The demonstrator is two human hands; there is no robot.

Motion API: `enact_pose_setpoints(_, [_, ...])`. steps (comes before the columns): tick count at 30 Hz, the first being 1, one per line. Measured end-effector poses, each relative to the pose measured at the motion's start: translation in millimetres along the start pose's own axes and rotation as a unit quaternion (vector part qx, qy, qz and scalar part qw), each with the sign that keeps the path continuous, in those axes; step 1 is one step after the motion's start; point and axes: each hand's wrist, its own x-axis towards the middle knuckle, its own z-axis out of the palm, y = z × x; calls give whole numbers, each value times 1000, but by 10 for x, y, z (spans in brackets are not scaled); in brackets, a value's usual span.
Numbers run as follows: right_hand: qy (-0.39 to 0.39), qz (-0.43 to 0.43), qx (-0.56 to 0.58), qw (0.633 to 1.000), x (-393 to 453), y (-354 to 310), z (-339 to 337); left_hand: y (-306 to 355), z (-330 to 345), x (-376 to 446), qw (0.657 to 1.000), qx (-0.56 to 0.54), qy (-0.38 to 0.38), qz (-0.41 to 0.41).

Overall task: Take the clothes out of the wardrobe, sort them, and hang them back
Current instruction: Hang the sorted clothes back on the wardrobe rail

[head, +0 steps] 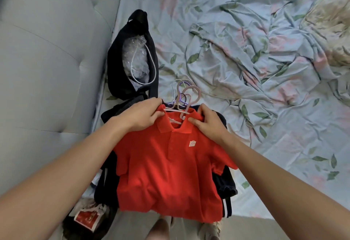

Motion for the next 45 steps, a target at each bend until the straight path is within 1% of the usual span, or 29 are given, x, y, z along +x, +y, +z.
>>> enact_pose_setpoints(3, [-34, -18, -12, 999, -356, -299, -156, 293, -187, -518, 998, -42, 16, -40])
enact_pose_setpoints(9, [-91, -106, -27, 990, -1363, -944, -572, 1139, -565, -1801, 985, -100, 61, -124])
enact_pose_setpoints(12, [-110, -184, -36, 976, -1934, -1256, -788, 1682, -690, -2592, 973, -128, 94, -167])
enact_pose_setpoints(15, [-149, -281, -62, 946, -2472, -1602, -971, 2325, -635, -3457, 948, -150, 174, -219])
enact_pose_setpoints(17, [-173, -341, -73, 921, -2811, -1818, -1070, 2792, -510, -4010, 925, -153, 235, -257])
enact_pose_setpoints(20, [-212, -408, -71, 885, -3293, -2100, -1175, 3472, -337, -4690, 887, -156, 302, -312])
enact_pose_setpoints(23, [-258, -451, -73, 851, -3710, -2328, -1202, 3993, -178, -5202, 847, -174, 360, -351])
enact_pose_setpoints(27, [-307, -500, -79, 806, -4183, -2623, -1110, 4502, 44, -5729, 789, -212, 440, -371])
enact_pose_setpoints(31, [-366, -535, -88, 757, -4635, -2839, -886, 4926, 324, -6172, 746, -222, 469, -417])
enact_pose_setpoints(35, [-425, -561, -96, 703, -5155, -2923, -589, 5316, 724, -6578, 678, -243, 522, -457])
enact_pose_setpoints(37, [-453, -570, -101, 677, -5426, -2921, -447, 5503, 930, -6762, 648, -256, 533, -480])
enact_pose_setpoints(40, [-484, -579, -85, 650, -5788, -2844, -207, 5766, 1227, -6996, 613, -260, 553, -502])
enact_pose_setpoints(45, [-523, -595, -86, 604, -6326, -2731, 253, 6070, 1686, -7340, 544, -259, 589, -538])
